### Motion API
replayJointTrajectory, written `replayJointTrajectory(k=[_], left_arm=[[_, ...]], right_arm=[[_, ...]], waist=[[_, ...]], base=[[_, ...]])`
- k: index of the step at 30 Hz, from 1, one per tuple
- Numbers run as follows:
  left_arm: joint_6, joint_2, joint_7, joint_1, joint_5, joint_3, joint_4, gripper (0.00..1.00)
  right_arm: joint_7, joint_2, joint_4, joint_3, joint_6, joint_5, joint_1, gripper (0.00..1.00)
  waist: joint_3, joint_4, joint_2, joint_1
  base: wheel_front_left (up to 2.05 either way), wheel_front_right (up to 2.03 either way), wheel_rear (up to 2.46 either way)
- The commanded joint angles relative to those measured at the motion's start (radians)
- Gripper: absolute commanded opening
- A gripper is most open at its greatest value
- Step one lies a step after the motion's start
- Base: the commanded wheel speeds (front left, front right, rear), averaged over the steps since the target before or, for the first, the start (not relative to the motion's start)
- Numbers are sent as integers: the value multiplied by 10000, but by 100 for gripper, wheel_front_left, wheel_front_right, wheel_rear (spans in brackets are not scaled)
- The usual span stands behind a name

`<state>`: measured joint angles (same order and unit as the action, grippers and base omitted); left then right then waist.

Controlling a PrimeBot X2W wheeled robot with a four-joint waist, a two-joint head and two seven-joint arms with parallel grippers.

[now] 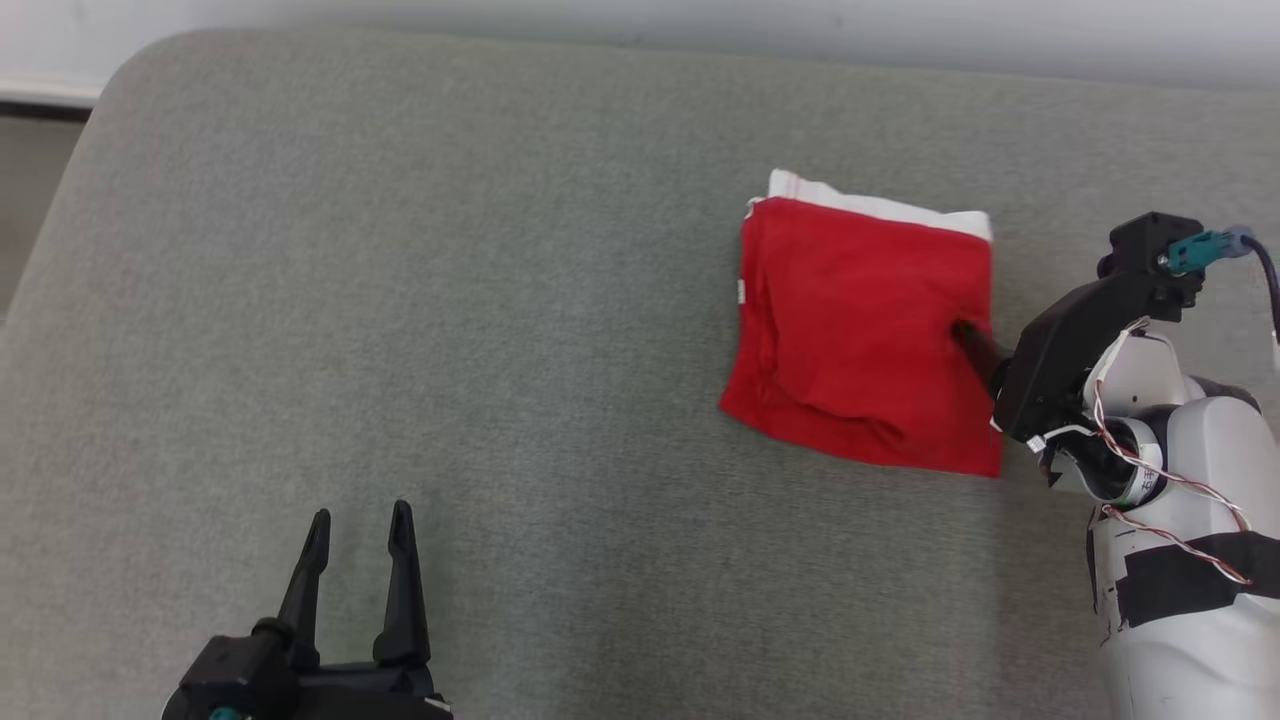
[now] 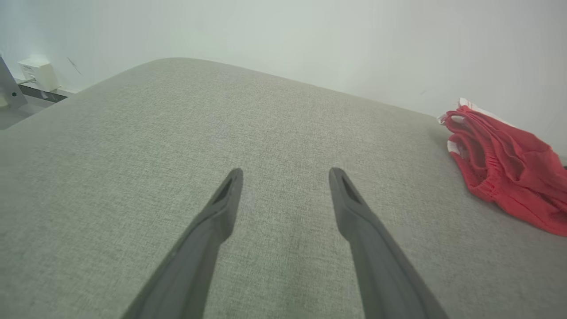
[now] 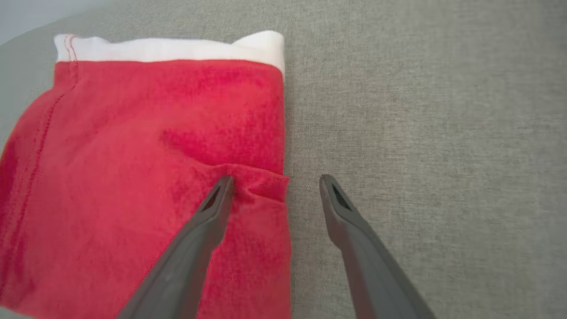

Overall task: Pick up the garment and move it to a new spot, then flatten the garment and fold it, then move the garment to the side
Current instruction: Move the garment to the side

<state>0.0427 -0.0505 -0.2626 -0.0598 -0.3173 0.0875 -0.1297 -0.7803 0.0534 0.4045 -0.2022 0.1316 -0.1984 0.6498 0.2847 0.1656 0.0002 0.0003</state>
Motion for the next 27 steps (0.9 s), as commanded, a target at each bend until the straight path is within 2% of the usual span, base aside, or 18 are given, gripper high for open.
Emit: replayJointTrajectory(k=[1, 7, 14, 15, 16, 17, 22, 27], left_arm=[[-6, 3, -25, -148, -109, 24, -40, 100], [-58, 3, -25, -221, -173, 119, -60, 100], [-61, 4, -25, -166, -148, 193, -83, 100], [-46, 1, -25, -161, -152, 191, -99, 100], [-31, 1, -25, -161, -156, 189, -110, 100], [-26, 1, -25, -162, -154, 188, -110, 100], [-16, 1, -25, -177, -149, 182, -62, 100], [-12, 0, -25, -132, -130, 113, -43, 100]], right_arm=[[-56, -28, 140, -25, -24, -89, 14, 100], [-244, -51, 809, 281, -24, -262, -191, 100], [-566, -94, 1091, 763, -24, 523, -566, 100], [-557, -84, 1032, 804, -26, 542, -575, 50], [-548, -81, 942, 961, -24, 587, -564, 14], [-600, -84, 874, 1111, -24, 675, -555, 0], [-367, 478, 319, 1820, -27, 933, -260, 0], [-597, 1359, -227, 3051, -26, 576, 143, 0]], waist=[[461, 499, -2, -3], [494, 566, -2, -3], [376, 353, -2, -3], [352, 301, -2, -3], [340, 256, -2, -3], [330, 198, -2, -3], [290, -125, -2, -3], [187, -581, -2, -3]], base=[[0, 0, 0], [0, 0, 0], [0, 0, 0], [0, 0, 0], [0, 0, 0], [0, 0, 0], [0, 0, 0], [0, 0, 0]])
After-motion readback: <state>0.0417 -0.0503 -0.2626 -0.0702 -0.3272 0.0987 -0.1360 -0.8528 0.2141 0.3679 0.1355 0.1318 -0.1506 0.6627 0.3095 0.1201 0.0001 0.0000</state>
